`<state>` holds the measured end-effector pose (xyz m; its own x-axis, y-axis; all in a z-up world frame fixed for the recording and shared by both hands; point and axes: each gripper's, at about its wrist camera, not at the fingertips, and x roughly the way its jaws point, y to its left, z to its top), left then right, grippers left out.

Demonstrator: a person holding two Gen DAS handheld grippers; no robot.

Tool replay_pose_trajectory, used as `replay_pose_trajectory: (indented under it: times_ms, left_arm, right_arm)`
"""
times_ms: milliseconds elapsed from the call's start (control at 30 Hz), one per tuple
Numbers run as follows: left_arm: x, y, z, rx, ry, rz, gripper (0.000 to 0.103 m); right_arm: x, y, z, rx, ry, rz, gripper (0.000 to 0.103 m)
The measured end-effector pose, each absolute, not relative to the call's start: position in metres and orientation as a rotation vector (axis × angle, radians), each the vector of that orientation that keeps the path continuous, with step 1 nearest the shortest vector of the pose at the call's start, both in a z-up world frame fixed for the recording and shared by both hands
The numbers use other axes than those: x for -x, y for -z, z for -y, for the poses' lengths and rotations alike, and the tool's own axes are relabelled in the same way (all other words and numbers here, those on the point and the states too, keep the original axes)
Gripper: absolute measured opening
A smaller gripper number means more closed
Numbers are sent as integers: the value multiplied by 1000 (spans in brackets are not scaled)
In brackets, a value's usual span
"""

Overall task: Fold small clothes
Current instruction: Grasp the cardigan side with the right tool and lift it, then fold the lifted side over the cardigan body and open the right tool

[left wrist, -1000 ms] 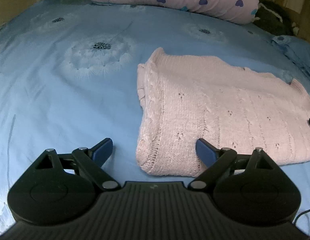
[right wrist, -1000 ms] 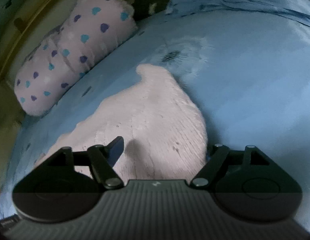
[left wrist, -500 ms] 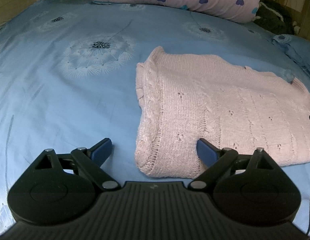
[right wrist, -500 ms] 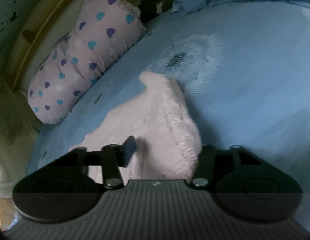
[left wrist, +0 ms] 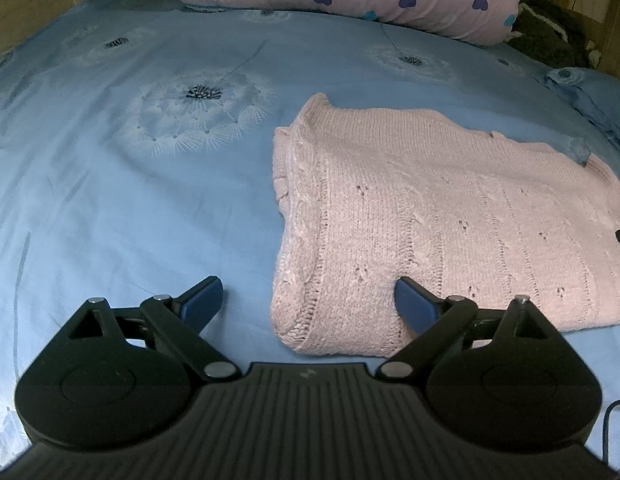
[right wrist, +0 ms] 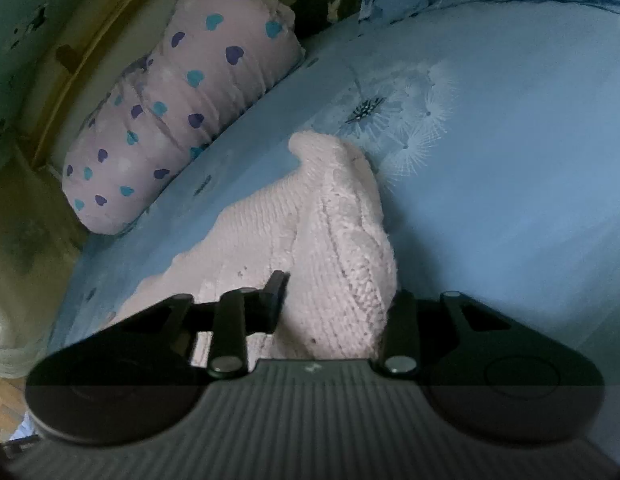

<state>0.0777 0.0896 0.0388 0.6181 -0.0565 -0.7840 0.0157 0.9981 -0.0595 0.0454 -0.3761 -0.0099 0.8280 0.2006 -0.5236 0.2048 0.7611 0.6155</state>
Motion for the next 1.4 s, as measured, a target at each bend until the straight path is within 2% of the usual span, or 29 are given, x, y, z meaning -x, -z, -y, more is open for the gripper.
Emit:
replay_pose_trajectory:
  times_ms: [167, 500, 1200, 1400]
  left_arm:
    - [-77, -40, -89, 51, 41, -903, 95]
    - [-78, -42, -89, 39, 37, -897, 95]
    - [-80, -52, -102, 84, 16, -866, 95]
    - [-80, -55, -112, 107, -8, -858, 95]
  right_arm:
    - [-44, 11, 381, -783, 3, -591, 26]
    - [-40, -4, 378, -955, -90, -510, 25]
    - [-68, -81, 278, -690, -273, -488, 24]
    - [-81, -97, 239, -702, -326, -470, 24]
